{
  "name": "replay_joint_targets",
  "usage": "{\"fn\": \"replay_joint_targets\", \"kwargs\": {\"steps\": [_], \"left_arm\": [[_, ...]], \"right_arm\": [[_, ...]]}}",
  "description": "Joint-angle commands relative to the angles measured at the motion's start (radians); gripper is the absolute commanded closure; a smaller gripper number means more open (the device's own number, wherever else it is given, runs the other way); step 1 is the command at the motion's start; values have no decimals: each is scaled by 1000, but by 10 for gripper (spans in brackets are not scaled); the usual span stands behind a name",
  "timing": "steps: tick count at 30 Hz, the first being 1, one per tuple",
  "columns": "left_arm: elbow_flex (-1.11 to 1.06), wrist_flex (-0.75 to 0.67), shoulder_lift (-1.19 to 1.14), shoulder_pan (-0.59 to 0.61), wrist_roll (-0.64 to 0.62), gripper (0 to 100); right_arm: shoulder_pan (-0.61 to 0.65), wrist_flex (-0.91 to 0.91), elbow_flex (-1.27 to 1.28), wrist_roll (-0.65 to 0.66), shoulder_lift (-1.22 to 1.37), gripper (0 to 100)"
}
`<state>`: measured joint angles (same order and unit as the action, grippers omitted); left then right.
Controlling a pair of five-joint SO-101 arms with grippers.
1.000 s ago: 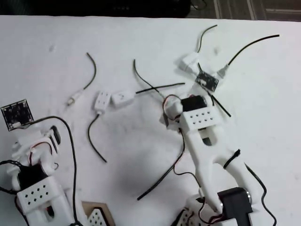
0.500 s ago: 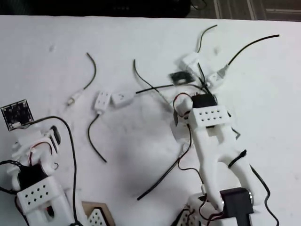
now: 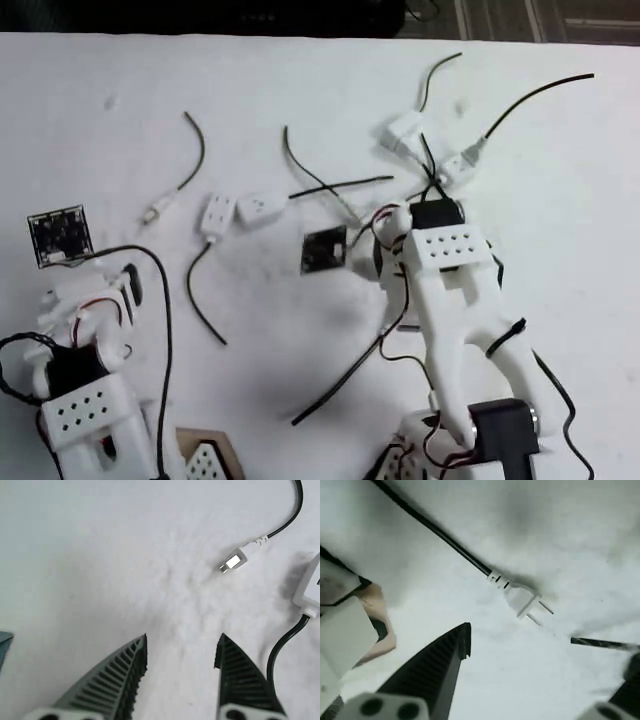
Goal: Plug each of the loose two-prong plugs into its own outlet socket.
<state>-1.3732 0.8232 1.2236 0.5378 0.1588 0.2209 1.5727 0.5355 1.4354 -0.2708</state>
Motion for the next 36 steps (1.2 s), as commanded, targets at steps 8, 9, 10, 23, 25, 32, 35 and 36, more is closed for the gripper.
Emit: {"fn": "replay_joint_targets", "kwargs": {"steps": [8,9,10,23,25,32,35,36], "left_arm": [[15,-18,12,-8,9,766],[15,-18,12,-8,9,766],[15,-18,12,-8,9,766],[15,-18,12,-10,9,766],[15,-18,12,-10,11,766],[15,-18,12,-10,11,766],[15,-18,12,-10,11,766],[15,-18,12,-10,11,766]], "right_arm": [[-4,-44,135,417,-42,555],[-4,-82,169,422,-42,555],[-7,-128,201,423,-42,555],[-10,-567,493,420,-44,885],[-10,-570,493,420,-50,995],[-28,-567,443,218,-51,980],[2,-567,358,-94,-42,981],[12,-567,333,-192,-42,981]]}}
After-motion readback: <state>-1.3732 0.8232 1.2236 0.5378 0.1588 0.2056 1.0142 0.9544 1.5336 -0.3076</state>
